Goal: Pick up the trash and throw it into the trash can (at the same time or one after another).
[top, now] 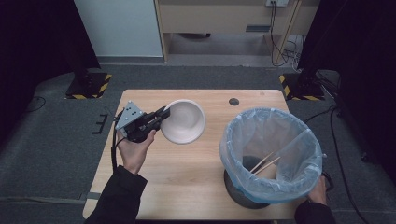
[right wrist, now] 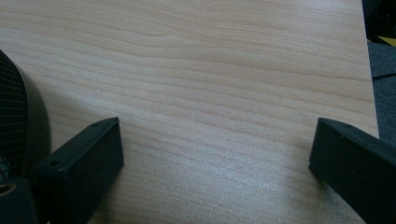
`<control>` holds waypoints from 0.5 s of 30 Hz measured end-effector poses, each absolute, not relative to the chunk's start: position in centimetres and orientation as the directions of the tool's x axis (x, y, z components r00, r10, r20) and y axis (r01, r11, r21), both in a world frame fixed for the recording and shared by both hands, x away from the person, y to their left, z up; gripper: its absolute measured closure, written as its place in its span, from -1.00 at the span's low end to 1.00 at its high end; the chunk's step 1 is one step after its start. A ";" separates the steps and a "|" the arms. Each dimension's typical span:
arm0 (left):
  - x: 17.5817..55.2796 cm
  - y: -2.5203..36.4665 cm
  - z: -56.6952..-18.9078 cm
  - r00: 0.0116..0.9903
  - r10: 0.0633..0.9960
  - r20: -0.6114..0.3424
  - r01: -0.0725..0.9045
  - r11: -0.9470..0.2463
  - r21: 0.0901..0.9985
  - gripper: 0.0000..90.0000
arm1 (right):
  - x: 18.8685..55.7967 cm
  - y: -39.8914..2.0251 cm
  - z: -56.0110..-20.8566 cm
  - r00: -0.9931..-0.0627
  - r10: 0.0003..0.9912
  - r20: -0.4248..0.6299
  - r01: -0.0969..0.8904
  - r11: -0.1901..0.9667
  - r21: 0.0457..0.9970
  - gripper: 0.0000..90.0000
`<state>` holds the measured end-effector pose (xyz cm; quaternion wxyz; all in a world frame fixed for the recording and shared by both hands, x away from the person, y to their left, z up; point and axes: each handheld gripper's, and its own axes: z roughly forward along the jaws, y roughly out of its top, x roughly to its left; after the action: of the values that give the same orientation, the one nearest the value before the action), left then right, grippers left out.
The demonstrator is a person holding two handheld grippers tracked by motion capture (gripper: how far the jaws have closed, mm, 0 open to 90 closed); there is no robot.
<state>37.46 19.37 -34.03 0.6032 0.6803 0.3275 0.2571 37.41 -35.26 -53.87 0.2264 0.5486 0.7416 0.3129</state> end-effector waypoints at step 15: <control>35.6 18.8 -31.6 0.686 0.728 -0.023 0.047 -0.012 0.999 0.85 | 37.4 -35.3 -53.9 -0.296 0.955 0.007 0.672 0.202 0.712 -0.93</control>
<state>35.59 18.83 -31.59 0.6386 0.6596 0.2934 0.2666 37.41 -35.26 -53.87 0.2265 0.5486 0.7416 0.3128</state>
